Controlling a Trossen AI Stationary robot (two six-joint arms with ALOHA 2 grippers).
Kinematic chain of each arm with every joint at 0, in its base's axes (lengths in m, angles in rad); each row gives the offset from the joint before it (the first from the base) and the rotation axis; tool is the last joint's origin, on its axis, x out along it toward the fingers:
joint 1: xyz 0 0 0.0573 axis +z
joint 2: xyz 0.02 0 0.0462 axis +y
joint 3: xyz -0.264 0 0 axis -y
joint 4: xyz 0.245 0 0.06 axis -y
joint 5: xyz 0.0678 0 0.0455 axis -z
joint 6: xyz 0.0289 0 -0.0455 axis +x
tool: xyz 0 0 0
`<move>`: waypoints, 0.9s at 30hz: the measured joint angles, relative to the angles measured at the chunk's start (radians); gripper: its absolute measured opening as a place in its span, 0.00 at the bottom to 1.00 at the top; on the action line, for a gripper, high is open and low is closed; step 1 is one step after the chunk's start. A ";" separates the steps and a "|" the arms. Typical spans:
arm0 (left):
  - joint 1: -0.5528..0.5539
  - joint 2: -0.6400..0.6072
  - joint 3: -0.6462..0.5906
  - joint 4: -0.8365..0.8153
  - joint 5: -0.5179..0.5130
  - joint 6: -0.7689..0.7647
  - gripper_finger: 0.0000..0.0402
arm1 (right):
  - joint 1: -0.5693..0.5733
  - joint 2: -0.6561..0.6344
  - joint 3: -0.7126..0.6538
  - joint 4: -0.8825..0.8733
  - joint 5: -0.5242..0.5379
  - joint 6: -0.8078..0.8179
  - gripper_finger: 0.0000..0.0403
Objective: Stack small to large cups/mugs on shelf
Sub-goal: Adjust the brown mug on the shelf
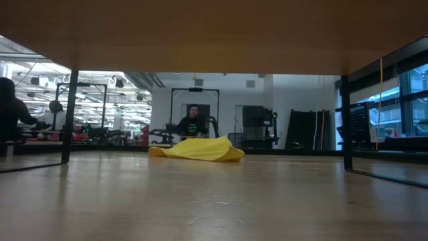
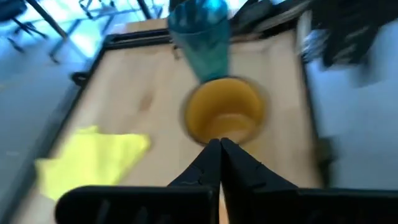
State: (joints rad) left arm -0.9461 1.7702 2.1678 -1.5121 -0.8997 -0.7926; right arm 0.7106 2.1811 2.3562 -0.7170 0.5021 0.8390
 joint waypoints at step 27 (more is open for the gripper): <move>0.433 0.010 -0.110 0.075 0.564 0.906 0.00 | 0.121 0.007 -0.125 -0.055 0.291 0.701 0.00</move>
State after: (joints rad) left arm -0.5128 1.7802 2.0577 -1.4367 -0.3358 0.1133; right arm 0.8316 2.1880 2.2314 -0.7724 0.7930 1.5403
